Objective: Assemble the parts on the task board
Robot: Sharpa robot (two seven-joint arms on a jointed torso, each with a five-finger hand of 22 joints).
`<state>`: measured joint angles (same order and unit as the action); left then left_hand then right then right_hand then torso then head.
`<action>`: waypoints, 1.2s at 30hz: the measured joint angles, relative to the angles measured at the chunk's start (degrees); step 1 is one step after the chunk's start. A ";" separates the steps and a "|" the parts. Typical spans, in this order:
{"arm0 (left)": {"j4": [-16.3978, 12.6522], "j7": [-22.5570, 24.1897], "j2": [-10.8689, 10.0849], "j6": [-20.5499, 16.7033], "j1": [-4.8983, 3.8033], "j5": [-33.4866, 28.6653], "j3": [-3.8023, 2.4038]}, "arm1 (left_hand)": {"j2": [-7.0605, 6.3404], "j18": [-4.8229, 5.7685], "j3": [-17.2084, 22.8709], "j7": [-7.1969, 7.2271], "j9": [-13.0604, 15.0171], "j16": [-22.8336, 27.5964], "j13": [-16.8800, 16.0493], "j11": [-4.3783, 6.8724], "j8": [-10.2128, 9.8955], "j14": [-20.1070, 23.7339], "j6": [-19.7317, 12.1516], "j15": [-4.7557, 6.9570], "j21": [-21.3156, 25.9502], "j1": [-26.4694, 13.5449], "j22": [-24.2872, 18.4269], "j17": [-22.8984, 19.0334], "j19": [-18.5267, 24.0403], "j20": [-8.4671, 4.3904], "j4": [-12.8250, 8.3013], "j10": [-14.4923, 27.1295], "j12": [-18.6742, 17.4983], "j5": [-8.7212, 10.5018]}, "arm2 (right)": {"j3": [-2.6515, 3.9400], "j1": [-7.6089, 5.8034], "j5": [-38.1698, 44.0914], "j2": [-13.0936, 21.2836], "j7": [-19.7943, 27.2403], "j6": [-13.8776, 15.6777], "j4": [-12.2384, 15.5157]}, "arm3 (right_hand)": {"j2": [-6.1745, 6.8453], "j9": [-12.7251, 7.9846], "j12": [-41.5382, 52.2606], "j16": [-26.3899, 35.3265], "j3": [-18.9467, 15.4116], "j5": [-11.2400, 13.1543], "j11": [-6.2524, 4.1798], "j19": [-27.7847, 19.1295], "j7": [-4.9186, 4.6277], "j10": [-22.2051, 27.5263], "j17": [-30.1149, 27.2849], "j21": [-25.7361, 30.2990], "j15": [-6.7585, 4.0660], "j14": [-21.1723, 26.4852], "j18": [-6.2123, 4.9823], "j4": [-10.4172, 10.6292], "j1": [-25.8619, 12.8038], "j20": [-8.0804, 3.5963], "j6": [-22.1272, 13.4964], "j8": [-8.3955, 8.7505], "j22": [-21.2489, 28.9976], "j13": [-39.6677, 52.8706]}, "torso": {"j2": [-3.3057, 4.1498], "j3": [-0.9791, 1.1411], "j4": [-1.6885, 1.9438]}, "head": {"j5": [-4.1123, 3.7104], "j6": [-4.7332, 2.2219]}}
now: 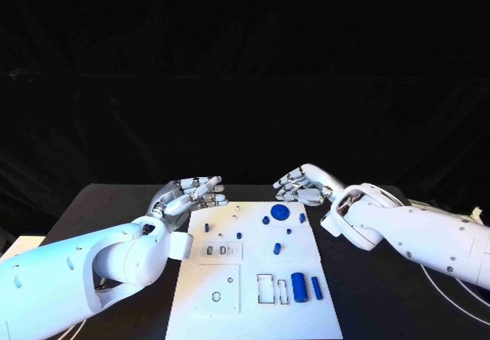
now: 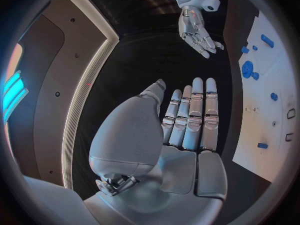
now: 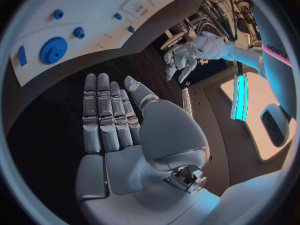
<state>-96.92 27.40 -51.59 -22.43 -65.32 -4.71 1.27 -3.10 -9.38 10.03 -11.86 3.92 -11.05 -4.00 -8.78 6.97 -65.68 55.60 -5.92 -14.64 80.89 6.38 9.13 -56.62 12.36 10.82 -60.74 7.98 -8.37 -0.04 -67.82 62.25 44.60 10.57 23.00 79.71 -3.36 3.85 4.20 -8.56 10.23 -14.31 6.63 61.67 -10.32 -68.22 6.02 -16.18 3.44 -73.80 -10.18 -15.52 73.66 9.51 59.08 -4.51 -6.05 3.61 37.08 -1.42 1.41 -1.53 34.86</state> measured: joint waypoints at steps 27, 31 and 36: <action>-6.95 -0.85 -3.91 2.79 -2.16 -1.51 -1.05 | -0.32 0.02 -0.16 -0.22 -0.11 0.74 0.16 -0.02 -0.92 0.01 -0.22 -0.01 0.23 -0.32 -0.43 0.46 0.01 0.01 -0.15 0.02 -1.14 0.00 | 0.10 -2.81 31.80 -2.46 -13.86 -9.60 0.17 | 5.87 0.05 -0.37 -48.30 0.52 0.94 -2.42 18.57 2.45 -1.99 39.50 -35.84 -3.88 -10.22 1.79 3.16 -3.15 -5.71 2.42 0.61 -28.72 0.09 | 5.51 -0.90 2.68 | -2.44 -0.91; -7.33 -0.97 -4.18 2.95 -2.39 -1.55 -1.06 | -0.32 0.01 -0.17 -0.22 -0.11 0.74 0.16 -0.22 -0.92 0.01 -0.23 -0.01 0.23 -0.32 -0.43 0.45 0.01 0.01 -0.47 0.23 -1.35 0.00 | 0.10 -2.83 32.91 -2.51 -14.64 -10.93 0.06 | 6.37 0.05 -0.37 -54.52 0.40 1.24 -2.12 18.32 2.45 -1.08 45.74 -43.14 -3.88 -10.22 2.67 4.26 -2.93 -5.47 2.42 0.61 -36.91 0.09 | 5.92 -0.90 2.75 | -2.55 -0.97; -7.54 -1.10 -4.45 3.03 -2.56 -1.58 -1.06 | -0.32 0.01 -0.17 -0.22 -0.11 0.74 0.16 -0.22 -0.92 0.01 -0.23 -0.01 0.23 -0.32 -0.45 0.53 0.01 0.01 -0.47 0.23 -1.36 0.00 | 0.10 -2.83 33.88 -2.74 -15.34 -12.31 -0.13 | 6.69 0.05 -0.37 -58.00 0.76 1.24 -2.25 17.62 2.45 -0.95 49.06 -47.53 -3.87 -10.22 2.67 5.10 -2.62 -4.76 2.42 0.61 -41.53 0.08 | 6.24 -0.88 2.80 | -2.56 -1.08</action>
<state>-104.46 26.30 -56.03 -19.39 -67.89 -6.29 0.22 -3.42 -9.36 9.86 -12.08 3.81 -10.30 -3.85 -9.00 6.05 -65.67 55.37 -5.93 -14.42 80.57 5.93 9.65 -56.61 12.36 10.35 -60.52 6.63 -8.37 0.06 -70.65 96.13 41.86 -4.77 10.69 79.58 3.34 3.90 3.83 -66.56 10.99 -13.07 4.38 79.29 -7.87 -69.17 55.08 -63.71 -0.44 -84.02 -7.51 -10.42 71.04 4.74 61.50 -3.89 -47.58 3.69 43.32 -2.30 4.20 -4.09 33.78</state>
